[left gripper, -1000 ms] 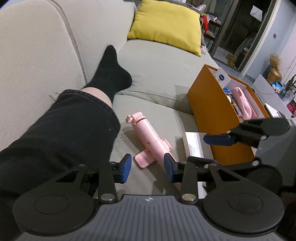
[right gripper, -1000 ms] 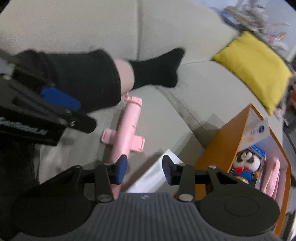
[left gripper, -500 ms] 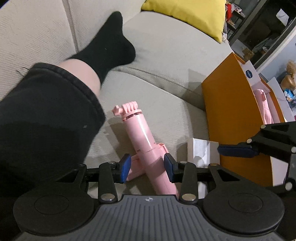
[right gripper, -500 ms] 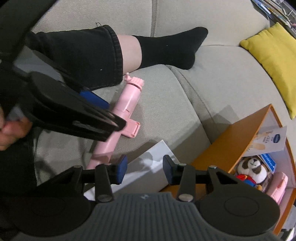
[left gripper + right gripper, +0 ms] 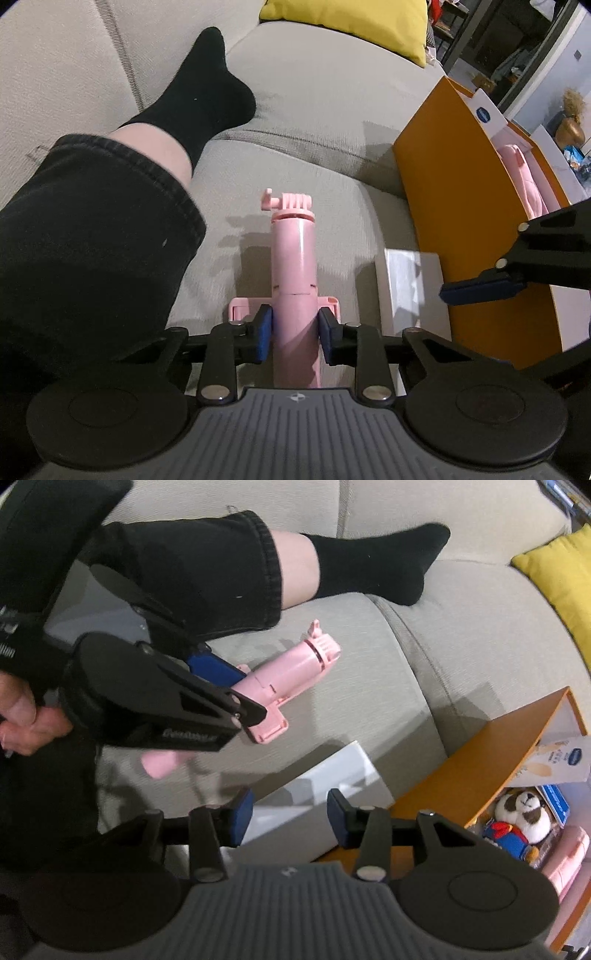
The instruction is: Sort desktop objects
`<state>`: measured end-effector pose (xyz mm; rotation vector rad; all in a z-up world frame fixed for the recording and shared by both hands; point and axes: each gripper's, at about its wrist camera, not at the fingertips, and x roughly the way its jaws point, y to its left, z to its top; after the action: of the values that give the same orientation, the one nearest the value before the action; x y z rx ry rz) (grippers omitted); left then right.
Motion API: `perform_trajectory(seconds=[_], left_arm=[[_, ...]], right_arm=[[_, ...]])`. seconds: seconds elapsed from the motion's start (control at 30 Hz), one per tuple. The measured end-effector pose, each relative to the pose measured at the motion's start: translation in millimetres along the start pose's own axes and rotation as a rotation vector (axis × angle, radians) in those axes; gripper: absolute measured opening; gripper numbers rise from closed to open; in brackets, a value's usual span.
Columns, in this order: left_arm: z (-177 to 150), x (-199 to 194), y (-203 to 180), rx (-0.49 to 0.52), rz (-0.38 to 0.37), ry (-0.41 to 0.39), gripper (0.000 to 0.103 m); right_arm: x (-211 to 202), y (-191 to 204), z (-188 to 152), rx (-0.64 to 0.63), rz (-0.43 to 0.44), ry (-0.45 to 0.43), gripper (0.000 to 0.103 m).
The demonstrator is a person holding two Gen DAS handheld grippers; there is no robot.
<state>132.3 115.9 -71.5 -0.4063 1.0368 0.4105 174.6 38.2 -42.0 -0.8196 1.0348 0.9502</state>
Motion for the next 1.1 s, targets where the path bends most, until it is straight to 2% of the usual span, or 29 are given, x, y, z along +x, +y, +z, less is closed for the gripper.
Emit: perform_trajectory(seconds=[0.23,0.3,0.43,0.53,0.6,0.83,0.87,1.03,1.1], left_arm=[[-20,-19,13,-0.039,-0.015,-0.018,0.030],[-24,-28,15,-0.046,-0.029,-0.034,0.030],[-30,-42,18,-0.049,-0.039,-0.065,0.030],[-34,-48,17,-0.042,-0.041,-0.078,0.030],[-38,-51,17,-0.041,-0.045,-0.079,0.030],[-50,-62,14,-0.025,-0.060,-0.083,0.030],[-50,-64,13,-0.022,-0.057,-0.086,0.030],[-50,-72,15,-0.016,-0.042,-0.110,0.030],[-49,-75,16,-0.010,-0.019,-0.124,0.030]], right_arm=[[-6,64,-36,-0.120,-0.147,-0.082,0.051],[-2,84,-50,-0.190,-0.216,-0.090,0.055],[4,111,-75,-0.263,-0.300,-0.081,0.054],[0,112,-79,-0.173,-0.305,-0.078,0.043],[-1,107,-83,-0.086,-0.288,-0.065,0.032],[17,77,-91,0.186,-0.319,-0.062,0.032],[20,73,-90,0.210,-0.305,-0.077,0.027],[24,87,-73,0.145,-0.270,-0.188,0.027],[29,87,-60,0.118,-0.260,-0.227,0.030]])
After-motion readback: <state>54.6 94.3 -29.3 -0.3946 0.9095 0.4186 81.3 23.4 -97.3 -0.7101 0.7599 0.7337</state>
